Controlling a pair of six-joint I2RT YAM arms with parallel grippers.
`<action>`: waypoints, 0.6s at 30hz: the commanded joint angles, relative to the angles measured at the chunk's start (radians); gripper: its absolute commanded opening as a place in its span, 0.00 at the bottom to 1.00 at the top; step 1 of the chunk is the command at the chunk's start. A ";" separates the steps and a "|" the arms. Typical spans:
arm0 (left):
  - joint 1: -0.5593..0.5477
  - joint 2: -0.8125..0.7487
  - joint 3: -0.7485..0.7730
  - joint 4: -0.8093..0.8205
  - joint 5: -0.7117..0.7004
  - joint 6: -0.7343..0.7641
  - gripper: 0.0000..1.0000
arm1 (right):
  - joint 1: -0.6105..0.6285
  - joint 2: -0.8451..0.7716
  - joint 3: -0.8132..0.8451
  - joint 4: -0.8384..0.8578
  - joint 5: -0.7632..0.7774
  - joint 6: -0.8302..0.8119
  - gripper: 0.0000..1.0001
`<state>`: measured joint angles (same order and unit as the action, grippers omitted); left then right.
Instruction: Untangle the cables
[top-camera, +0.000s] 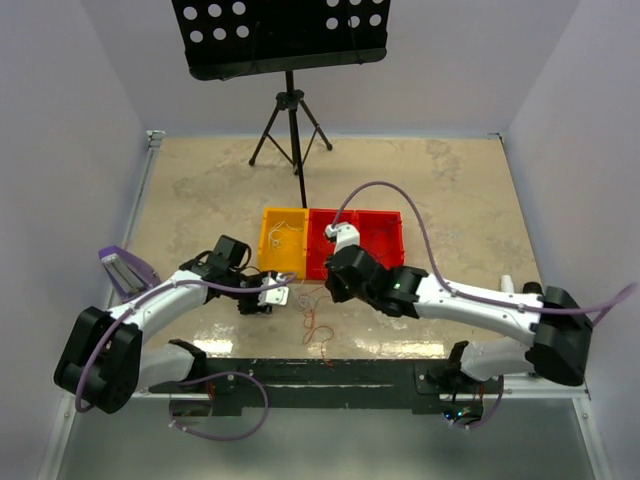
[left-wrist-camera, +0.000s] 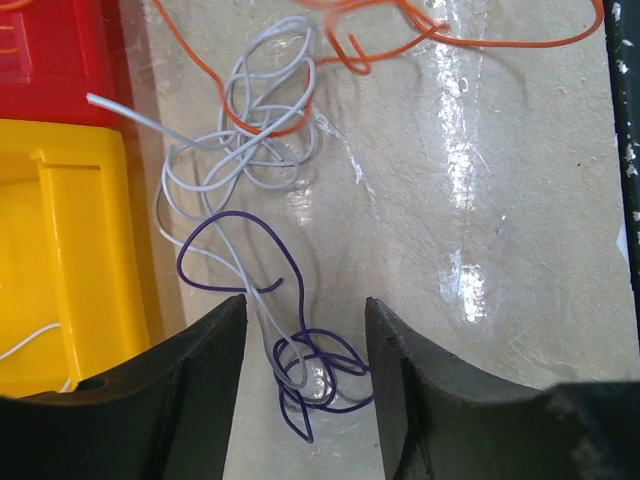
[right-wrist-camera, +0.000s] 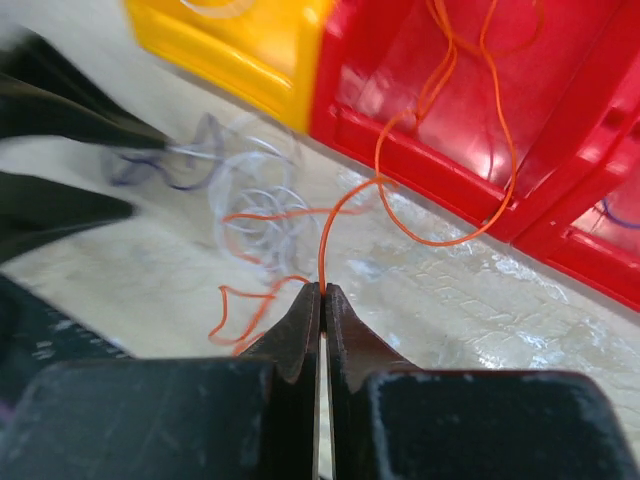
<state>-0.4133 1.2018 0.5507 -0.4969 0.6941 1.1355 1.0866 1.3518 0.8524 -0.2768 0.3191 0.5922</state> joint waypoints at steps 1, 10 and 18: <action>-0.015 0.015 -0.034 0.084 0.030 0.013 0.50 | 0.003 -0.192 0.128 -0.047 -0.044 0.005 0.00; -0.025 0.024 -0.071 0.103 -0.010 0.079 0.00 | 0.004 -0.407 0.283 -0.094 -0.106 -0.026 0.00; -0.024 -0.090 -0.061 -0.086 -0.065 0.208 0.00 | 0.002 -0.344 0.635 -0.216 0.067 -0.124 0.00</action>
<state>-0.4339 1.1667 0.4911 -0.4747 0.6415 1.2438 1.0874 0.9680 1.3205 -0.4377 0.2817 0.5404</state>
